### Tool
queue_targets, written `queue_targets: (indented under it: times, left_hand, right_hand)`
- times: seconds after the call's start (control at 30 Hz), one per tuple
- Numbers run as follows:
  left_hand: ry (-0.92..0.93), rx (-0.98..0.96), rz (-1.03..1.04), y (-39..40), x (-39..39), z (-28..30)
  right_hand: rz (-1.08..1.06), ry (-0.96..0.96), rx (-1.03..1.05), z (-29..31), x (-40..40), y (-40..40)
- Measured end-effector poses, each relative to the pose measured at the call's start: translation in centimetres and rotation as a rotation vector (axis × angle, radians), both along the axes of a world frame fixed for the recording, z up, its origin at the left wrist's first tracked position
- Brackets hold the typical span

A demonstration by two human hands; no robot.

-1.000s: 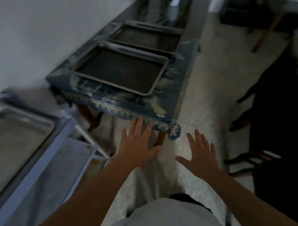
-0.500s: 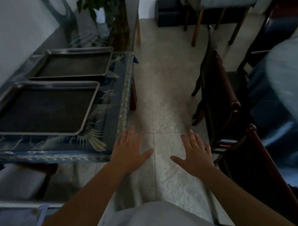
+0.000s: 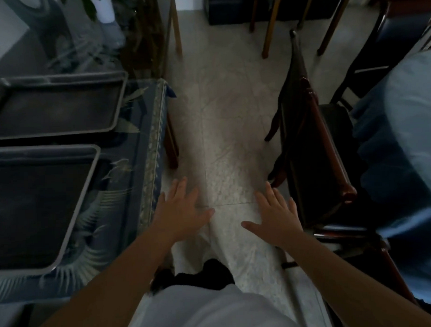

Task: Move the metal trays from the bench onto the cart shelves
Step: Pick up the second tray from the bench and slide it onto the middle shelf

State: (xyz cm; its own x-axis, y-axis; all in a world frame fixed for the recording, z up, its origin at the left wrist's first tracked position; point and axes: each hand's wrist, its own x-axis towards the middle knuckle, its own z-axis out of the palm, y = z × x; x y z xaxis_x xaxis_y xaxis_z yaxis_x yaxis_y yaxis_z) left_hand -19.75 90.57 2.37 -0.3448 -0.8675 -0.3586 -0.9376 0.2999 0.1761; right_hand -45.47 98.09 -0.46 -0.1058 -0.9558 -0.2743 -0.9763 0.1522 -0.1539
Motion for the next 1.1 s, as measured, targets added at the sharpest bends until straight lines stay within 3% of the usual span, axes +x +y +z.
queue_targets:
  times: [0.33, 0.47, 0.67, 0.9, 1.1]
  left_hand:
    - [0.001, -0.028, -0.044, -19.4, -2.9, 1.2]
    - [-0.006, -0.028, -0.019, -26.3, -4.2, 1.1]
    - [-0.063, -0.012, 0.018, -36.7, -6.5, 0.1]
    - [-0.054, -0.046, 0.391, -47.4, -5.2, 1.0]
    - [-0.038, 0.042, 0.778, -47.4, 2.5, 1.1]
  right_hand:
    - [-0.064, 0.04, 0.012, 0.6, -3.8, -18.6]
    - [-0.069, -0.036, 0.065, 0.0, -5.5, -26.5]
    - [0.095, -0.036, 0.126, -1.4, -7.6, -39.5]
    - [0.37, -0.047, 0.156, -1.1, -7.8, -58.7]
    - [0.7, -0.016, 0.18, -0.2, 2.0, -70.7]
